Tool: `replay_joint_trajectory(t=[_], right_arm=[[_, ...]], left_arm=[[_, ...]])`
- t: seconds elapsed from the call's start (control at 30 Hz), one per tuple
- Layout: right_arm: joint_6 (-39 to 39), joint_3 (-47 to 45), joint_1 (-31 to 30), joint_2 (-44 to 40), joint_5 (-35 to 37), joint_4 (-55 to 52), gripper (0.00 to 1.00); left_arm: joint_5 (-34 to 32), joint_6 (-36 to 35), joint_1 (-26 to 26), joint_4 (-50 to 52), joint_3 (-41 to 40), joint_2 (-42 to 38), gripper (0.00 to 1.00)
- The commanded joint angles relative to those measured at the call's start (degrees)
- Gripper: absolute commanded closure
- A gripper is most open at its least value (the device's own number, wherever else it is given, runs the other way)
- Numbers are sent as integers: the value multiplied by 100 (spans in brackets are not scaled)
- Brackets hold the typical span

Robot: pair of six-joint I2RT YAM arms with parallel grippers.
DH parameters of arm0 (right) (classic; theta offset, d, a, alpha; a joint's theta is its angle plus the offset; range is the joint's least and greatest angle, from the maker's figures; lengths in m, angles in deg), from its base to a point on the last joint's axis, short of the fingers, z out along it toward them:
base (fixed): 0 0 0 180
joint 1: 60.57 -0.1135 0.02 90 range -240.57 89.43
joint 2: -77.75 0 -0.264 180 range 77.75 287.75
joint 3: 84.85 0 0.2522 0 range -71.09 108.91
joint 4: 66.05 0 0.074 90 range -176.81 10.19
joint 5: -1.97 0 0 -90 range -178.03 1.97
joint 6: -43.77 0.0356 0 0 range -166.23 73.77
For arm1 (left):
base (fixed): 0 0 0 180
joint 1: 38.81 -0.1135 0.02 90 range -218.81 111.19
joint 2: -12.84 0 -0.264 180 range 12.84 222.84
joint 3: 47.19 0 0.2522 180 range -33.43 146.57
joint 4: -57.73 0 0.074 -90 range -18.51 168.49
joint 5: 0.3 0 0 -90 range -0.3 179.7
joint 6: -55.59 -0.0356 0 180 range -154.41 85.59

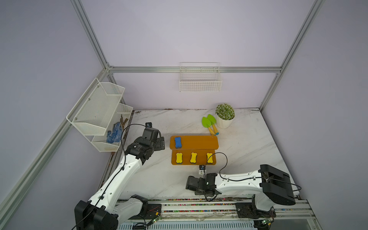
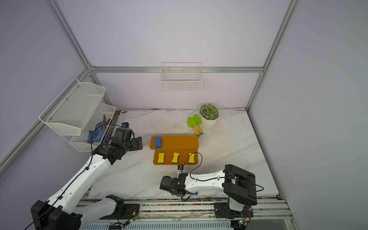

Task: Remove the whiteboard erasers from the shelf
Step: Place the whiteboard eraser at the center of the board.

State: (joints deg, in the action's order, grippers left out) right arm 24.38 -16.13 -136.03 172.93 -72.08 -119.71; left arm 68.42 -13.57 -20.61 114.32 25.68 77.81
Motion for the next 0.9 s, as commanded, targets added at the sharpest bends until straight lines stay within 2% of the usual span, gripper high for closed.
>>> replay_joint_trajectory(t=[0.0, 0.2, 0.4, 0.67, 0.77, 0.87], right_arm=[[-37, -12, 49, 167, -36, 79, 60], [-74, 6, 58, 201, -75, 71, 59], [-158, 269, 83, -85, 190, -314, 55], [-604, 777, 313, -637, 667, -682, 52], [-940, 679, 538, -1121, 1041, -571, 52], [-1377, 258, 867, -1690, 1486, -177, 52]], left_arm=[[-60, -113, 40, -181, -68, -90, 0], [-69, -119, 44, -187, -80, -116, 0], [-56, -115, 44, -178, -58, -125, 0], [389, 199, 94, 251, 325, -182, 1], [612, 497, 248, 589, 678, -63, 3], [675, 865, 659, 898, 1155, 256, 9]])
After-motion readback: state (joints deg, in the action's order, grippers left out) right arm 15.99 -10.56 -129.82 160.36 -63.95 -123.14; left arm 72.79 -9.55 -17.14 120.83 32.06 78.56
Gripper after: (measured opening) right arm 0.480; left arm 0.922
